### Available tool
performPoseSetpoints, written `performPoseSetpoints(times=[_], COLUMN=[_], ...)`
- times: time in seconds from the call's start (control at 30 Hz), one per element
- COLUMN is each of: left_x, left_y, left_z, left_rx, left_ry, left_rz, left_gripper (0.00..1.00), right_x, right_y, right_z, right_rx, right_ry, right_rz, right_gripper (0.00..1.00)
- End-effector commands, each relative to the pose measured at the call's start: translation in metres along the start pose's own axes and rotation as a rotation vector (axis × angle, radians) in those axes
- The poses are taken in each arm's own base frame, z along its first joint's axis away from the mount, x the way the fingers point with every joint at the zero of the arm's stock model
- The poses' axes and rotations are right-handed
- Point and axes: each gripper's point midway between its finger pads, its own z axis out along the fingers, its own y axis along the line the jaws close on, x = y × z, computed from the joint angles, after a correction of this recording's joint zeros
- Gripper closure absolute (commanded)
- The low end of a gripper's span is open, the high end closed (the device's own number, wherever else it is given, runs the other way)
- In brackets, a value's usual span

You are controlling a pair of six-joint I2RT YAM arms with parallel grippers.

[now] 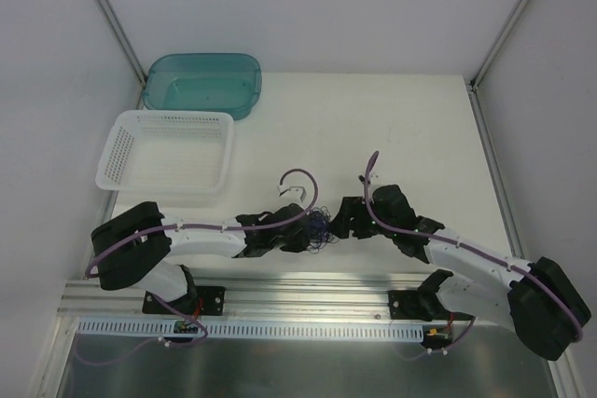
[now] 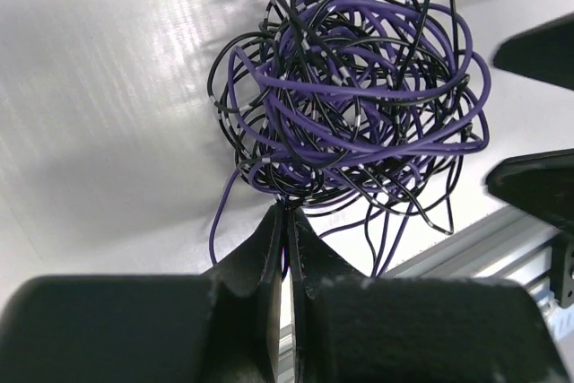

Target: Untangle the cables

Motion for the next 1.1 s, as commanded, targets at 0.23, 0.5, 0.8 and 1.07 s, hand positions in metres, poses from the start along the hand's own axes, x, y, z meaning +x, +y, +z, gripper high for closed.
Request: performPoseSetpoints(times=[0.23, 0.5, 0.8, 1.07], left_x=[-0.021, -0.029, -0.052, -0.043], left_y=[-0.035, -0.013, -0.015, 0.036], left_z=[-0.018, -0.035, -0.067, -0.074], left_rx=[0.192, 0.155, 0.231, 0.099], left_ry=[-0.096, -0.175, -0.313, -0.352], left_rz=[0.015, 0.023, 0.070, -0.081], left_gripper=[1.00, 1.00, 1.00, 0.97], right_x=[-0.006, -0.041, -0.044, -0.045], right_y=[0.035, 0.001, -0.026, -0.031], right_z=[0.027, -0.025, -0.050, -0.050], right_rx=[-0.158, 0.118, 0.269, 0.294], right_ry=[-0.017, -0.158, -0.199, -0.225], right_rz=[0.024, -0.087, -0.075, -0.048], right_gripper=[0.49, 0.99, 0.99, 0.99])
